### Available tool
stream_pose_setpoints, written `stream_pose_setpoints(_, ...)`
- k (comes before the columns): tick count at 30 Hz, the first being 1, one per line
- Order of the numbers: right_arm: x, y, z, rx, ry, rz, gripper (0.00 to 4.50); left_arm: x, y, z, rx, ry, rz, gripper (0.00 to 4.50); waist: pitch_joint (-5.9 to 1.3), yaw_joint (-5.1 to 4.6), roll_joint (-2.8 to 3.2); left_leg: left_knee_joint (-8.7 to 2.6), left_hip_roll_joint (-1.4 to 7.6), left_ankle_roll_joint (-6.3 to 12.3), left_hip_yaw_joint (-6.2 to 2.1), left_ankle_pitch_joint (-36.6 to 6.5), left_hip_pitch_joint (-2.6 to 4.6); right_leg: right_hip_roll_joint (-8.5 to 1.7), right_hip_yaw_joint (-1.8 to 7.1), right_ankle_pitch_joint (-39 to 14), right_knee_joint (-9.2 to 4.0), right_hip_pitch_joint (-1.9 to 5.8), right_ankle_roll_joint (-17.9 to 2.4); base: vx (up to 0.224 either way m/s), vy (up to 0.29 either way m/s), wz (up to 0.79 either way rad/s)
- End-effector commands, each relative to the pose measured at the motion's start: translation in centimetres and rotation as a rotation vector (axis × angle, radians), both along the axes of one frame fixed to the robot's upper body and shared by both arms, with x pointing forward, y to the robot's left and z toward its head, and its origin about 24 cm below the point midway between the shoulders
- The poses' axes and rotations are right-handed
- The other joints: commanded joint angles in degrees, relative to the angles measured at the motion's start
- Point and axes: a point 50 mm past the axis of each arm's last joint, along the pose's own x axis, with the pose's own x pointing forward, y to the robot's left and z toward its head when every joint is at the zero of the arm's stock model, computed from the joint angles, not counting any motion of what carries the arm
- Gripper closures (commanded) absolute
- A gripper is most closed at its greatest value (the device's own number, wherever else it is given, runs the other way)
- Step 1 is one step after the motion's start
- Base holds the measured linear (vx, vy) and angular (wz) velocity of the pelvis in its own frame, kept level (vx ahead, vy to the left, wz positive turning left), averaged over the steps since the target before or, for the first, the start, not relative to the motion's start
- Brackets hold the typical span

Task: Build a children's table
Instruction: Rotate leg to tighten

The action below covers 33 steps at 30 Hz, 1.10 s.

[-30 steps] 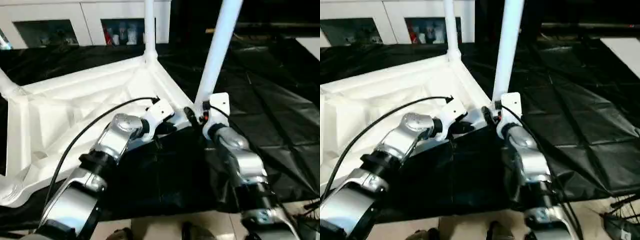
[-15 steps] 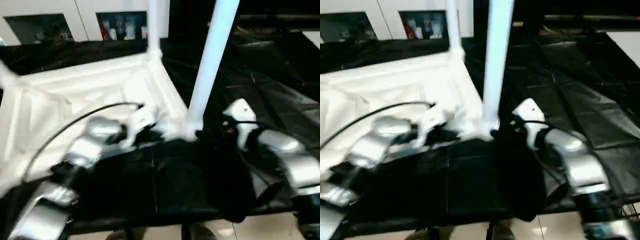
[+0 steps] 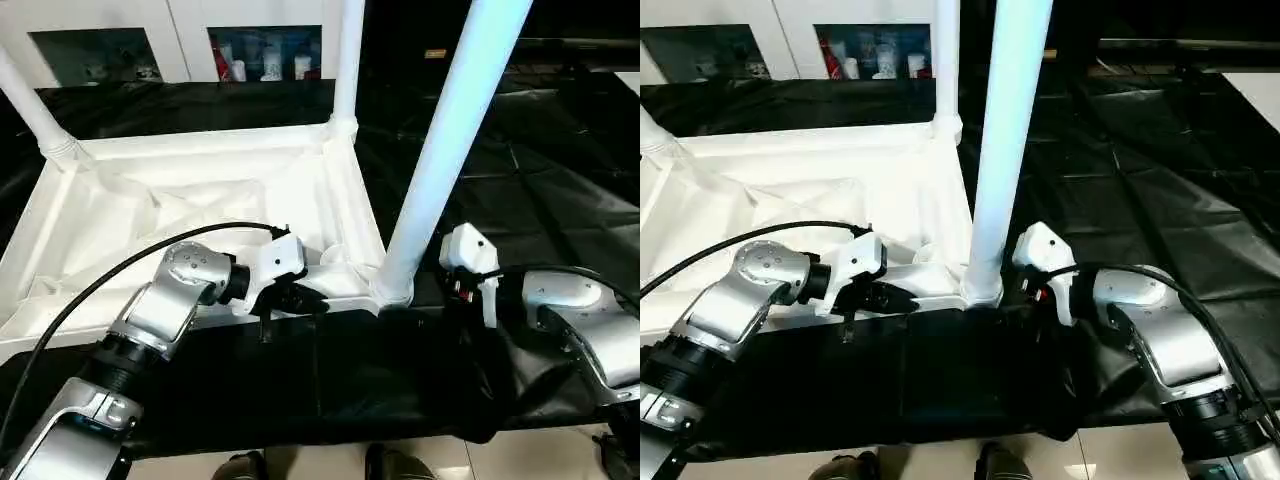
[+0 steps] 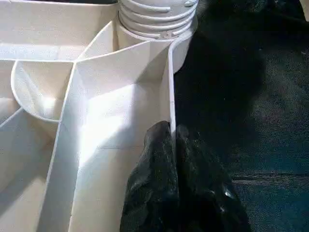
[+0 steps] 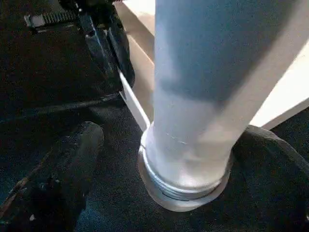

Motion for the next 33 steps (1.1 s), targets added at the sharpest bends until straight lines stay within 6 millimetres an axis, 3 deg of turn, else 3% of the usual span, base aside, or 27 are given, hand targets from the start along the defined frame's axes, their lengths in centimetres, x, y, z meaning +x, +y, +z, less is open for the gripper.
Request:
stream_pose_setpoints(1,0.0,0.1,-0.5,-0.028,0.012,0.027,0.3,-0.6,-0.5,-0.5,-0.01,0.041,-0.046,4.5,-3.67,-0.04,-1.0,-3.08,1.42,6.74,-0.12,-9.2,0.9,-1.49,1.33,-8.9,-2.9,3.6,-14.8,0.0,0.0,0.0)
stream_pose_setpoints(7,0.4,0.2,-0.4,-0.015,0.01,0.021,0.83,-0.6,-0.4,-0.4,-0.004,0.042,-0.047,4.5,-4.05,0.21,-1.05,-2.72,1.32,8.24,-0.06,-6.8,0.89,-1.41,1.24,-4.9,-2.36,3.87,-16.1,0.0,0.0,0.0)
stream_pose_setpoints(12,0.5,0.3,-0.6,-0.015,0.012,0.027,1.21,-0.6,-0.4,-0.5,-0.004,0.044,-0.046,4.5,-4.11,0.28,-1.02,-2.61,1.3,8.63,-0.07,-6.3,0.85,-1.41,1.21,-4.5,-2.26,3.92,-16.3,0.0,0.0,0.0)
stream_pose_setpoints(13,0.6,0.3,-0.6,-0.015,0.013,0.03,1.27,-0.6,-0.4,-0.5,-0.006,0.044,-0.045,4.5,-4.24,0.22,-1.33,-2.55,1.29,8.68,-0.03,-6.2,0.84,-1.38,1.2,-4.6,-2.21,4.0,-16.3,0.0,0.0,0.0)
stream_pose_setpoints(16,0.6,0.3,-0.7,-0.015,0.013,0.035,1.57,-0.7,-0.3,-0.5,-0.003,0.049,-0.048,4.5,-4.23,0.3,-1.19,-2.55,1.36,8.68,-0.08,-6.3,0.91,-1.4,1.18,-5.0,-2.18,3.94,-16.3,0.0,0.0,0.0)
stream_pose_setpoints(25,0.5,0.4,-1.6,-0.001,0.031,0.0,1.82,-0.7,-0.3,-0.9,0.003,0.066,-0.04,4.5,-4.44,0.28,-1.06,-2.31,1.22,8.54,-0.05,-6.4,0.85,-1.35,1.19,-4.7,-2.04,4.02,-16.6,0.0,0.0,0.0)
stream_pose_setpoints(27,0.6,0.4,-2.1,0.022,0.051,-0.061,1.83,-0.3,-0.5,-1.0,0.002,0.069,-0.003,4.5,-4.35,0.26,-1.02,-2.37,1.17,7.99,-0.08,-7.3,0.81,-1.36,1.2,-6.4,-2.22,4.01,-16.1,0.0,0.0,0.0)
stream_pose_setpoints(30,1.1,0.7,-3.3,0.052,0.07,-0.214,1.83,0.7,-1.1,-1.2,0.009,0.049,0.086,4.5,-3.9,0.22,-0.92,-2.66,1.1,6.04,-0.07,-11.3,1.09,-1.26,1.18,-13.0,-3.15,3.44,-14.7,0.0,0.0,0.0)
stream_pose_setpoints(31,1.3,0.8,-3.5,0.06,0.073,-0.261,1.83,0.9,-1.3,-1.3,0.009,0.044,0.11,4.5,-3.57,0.01,-0.92,-2.9,0.98,4.29,-0.3,-13.4,0.87,-1.31,1.09,-17.8,-3.45,3.45,-13.3,0.0,0.0,0.0)
stream_pose_setpoints(32,1.5,1.1,-3.9,0.074,0.083,-0.33,1.84,1.3,-1.6,-1.3,0.007,0.036,0.145,4.5,-3.42,-0.02,-1.07,-3.12,0.91,2.82,-0.48,-16.0,1.13,-1.4,1.01,-23.1,-3.98,3.27,-11.4,0.0,0.0,0.0)
stream_pose_setpoints(33,1.6,1.3,-4.2,0.086,0.092,-0.37,1.84,1.6,-1.8,-1.3,0.006,0.031,0.165,4.5,-3.3,-0.09,-1.04,-3.29,0.96,2.24,-0.7,-17.2,1.22,-1.44,0.96,-25.3,-4.15,3.22,-10.6,-0.051,0.01,-0.04)
